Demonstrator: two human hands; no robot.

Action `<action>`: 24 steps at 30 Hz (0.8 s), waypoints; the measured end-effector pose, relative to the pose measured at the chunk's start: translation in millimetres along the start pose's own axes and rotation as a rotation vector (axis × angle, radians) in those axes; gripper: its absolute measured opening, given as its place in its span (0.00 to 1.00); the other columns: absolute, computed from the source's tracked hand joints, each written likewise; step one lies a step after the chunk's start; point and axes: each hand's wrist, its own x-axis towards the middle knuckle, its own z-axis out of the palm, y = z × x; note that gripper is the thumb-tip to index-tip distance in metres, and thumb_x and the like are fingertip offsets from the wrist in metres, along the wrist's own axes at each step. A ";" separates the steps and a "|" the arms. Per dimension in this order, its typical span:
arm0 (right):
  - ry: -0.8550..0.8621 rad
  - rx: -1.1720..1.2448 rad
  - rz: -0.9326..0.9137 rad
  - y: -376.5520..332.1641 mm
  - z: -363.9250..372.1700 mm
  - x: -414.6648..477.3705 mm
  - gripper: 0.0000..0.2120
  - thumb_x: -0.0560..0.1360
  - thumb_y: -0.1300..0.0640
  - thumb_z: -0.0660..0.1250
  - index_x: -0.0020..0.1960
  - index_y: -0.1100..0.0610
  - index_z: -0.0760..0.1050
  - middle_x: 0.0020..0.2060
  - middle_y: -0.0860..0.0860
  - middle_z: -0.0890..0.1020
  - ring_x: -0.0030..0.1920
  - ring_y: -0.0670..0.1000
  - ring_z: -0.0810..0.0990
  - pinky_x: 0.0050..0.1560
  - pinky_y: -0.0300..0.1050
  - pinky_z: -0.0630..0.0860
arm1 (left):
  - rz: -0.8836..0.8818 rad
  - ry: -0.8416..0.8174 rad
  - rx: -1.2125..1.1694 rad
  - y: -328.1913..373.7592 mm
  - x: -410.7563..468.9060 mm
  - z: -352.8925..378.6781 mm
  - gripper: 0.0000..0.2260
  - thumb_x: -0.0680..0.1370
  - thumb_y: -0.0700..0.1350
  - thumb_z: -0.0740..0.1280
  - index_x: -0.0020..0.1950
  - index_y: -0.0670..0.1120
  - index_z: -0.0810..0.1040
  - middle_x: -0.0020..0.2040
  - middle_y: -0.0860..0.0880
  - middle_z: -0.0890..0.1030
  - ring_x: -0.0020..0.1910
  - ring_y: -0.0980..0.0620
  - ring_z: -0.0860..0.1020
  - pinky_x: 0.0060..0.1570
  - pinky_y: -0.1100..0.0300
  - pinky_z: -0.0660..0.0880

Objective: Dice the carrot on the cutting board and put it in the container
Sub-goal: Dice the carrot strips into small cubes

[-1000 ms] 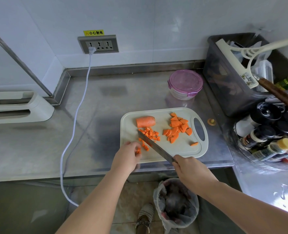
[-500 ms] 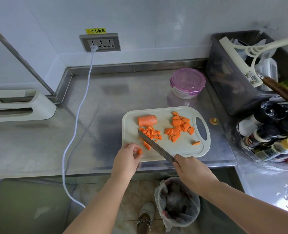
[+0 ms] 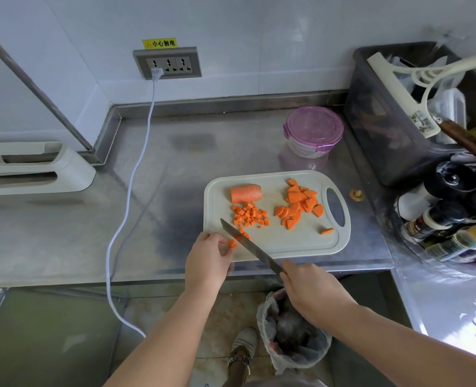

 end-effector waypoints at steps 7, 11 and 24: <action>-0.047 -0.022 0.026 -5.7 9.5 1.2 0.07 0.82 0.57 0.54 0.58 0.55 0.68 0.46 0.53 0.80 0.44 0.55 0.81 0.44 0.51 0.79 | -0.037 -0.010 0.042 2.4 -0.5 1.0 0.04 0.76 0.45 0.68 0.47 0.46 0.81 0.49 0.53 0.76 0.41 0.54 0.75 0.38 0.62 0.69; -0.069 -0.069 0.018 -7.9 9.4 1.2 0.07 0.82 0.60 0.55 0.60 0.56 0.67 0.48 0.54 0.80 0.40 0.53 0.77 0.41 0.47 0.76 | -0.033 -0.012 0.041 3.3 -1.6 1.1 0.04 0.76 0.45 0.68 0.46 0.47 0.82 0.48 0.54 0.76 0.42 0.53 0.76 0.38 0.60 0.71; -0.089 -0.168 0.045 -6.6 19.2 5.4 0.15 0.79 0.64 0.59 0.64 0.56 0.63 0.51 0.53 0.80 0.48 0.53 0.81 0.43 0.45 0.76 | -0.047 -0.030 0.011 2.4 0.9 4.2 0.03 0.74 0.42 0.68 0.43 0.45 0.81 0.48 0.52 0.77 0.41 0.51 0.78 0.41 0.54 0.77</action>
